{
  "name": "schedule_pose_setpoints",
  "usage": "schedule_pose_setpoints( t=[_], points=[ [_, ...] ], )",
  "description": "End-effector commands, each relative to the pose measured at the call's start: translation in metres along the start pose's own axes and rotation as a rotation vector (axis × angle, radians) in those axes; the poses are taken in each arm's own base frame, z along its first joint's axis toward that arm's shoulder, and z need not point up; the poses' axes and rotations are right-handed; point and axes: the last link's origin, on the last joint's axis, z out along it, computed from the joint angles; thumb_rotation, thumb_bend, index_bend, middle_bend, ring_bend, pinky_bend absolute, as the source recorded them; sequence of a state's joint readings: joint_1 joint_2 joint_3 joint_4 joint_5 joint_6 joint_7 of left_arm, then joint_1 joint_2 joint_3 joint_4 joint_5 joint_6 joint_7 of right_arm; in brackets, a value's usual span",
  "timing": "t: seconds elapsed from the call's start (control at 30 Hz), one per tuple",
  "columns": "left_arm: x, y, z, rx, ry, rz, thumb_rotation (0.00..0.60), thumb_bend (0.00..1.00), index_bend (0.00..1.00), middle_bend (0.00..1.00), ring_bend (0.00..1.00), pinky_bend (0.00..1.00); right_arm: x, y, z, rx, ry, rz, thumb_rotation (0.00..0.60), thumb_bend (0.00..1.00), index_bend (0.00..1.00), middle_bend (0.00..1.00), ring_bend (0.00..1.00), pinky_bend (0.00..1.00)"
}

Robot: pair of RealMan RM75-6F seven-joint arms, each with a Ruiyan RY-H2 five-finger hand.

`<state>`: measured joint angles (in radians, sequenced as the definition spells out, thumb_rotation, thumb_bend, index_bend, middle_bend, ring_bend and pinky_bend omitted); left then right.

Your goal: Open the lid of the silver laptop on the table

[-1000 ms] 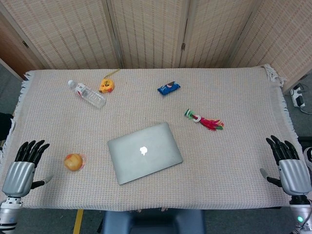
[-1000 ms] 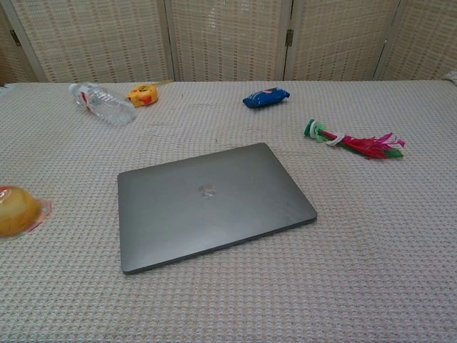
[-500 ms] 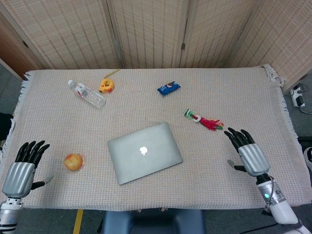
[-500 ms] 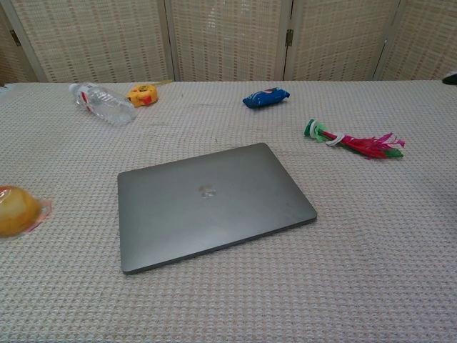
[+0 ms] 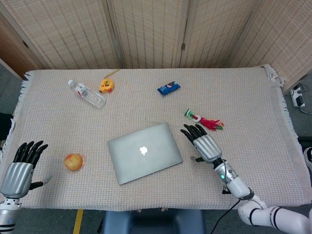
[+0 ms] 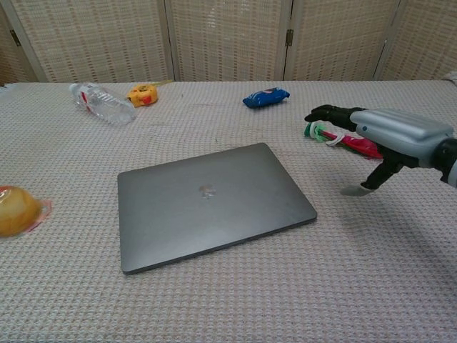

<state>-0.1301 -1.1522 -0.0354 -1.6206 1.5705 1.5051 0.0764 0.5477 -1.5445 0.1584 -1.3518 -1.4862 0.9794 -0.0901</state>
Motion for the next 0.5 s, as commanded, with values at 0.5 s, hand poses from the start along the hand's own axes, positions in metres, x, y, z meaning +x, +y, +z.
schedule_pose_setpoints(
  t=[0.5],
  points=[
    [-0.005,-0.001,0.0,0.007,-0.02,-0.001,0.6,0.18,0.15,0.12,0.07,0.0,-0.028,-0.009,0.041,0.001,-0.035,-0.012,0.6,0.14,0.0,0.0,0.0,0.0]
  ],
)
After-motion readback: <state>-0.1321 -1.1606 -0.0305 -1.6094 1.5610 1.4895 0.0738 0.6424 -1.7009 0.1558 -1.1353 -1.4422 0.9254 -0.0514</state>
